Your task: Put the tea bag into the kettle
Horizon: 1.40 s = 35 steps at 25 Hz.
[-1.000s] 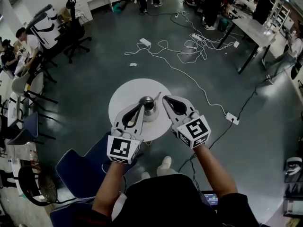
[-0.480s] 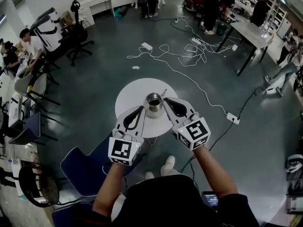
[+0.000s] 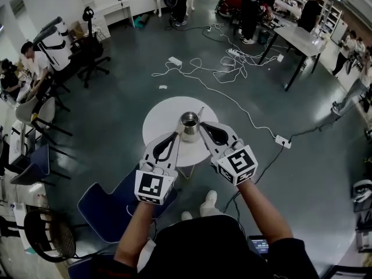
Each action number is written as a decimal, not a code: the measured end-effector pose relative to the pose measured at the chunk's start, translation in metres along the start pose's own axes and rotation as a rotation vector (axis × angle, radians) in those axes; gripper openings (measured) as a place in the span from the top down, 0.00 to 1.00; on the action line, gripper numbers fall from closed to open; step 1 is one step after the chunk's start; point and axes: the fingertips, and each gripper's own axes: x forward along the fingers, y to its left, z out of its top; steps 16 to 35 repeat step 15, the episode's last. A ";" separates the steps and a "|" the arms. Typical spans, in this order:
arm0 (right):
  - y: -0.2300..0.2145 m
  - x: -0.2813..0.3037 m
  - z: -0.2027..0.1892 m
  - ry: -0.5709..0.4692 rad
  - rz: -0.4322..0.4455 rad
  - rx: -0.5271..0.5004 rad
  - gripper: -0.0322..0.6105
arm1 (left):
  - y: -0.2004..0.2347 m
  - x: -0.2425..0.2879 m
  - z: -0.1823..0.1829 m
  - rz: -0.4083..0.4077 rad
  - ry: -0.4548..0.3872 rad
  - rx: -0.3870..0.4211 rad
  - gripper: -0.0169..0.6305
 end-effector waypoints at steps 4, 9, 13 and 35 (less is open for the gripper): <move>0.013 -0.005 0.005 -0.005 -0.010 -0.003 0.92 | -0.002 -0.012 0.003 -0.010 -0.012 0.001 0.95; 0.032 -0.012 0.008 -0.001 -0.023 -0.019 0.92 | -0.006 -0.031 0.006 -0.022 -0.018 -0.010 0.95; 0.045 -0.011 0.005 -0.001 -0.027 -0.028 0.92 | -0.003 -0.042 0.001 -0.024 -0.021 -0.017 0.95; 0.050 -0.011 0.006 -0.001 -0.031 -0.032 0.92 | 0.000 -0.046 0.001 -0.026 -0.022 -0.020 0.95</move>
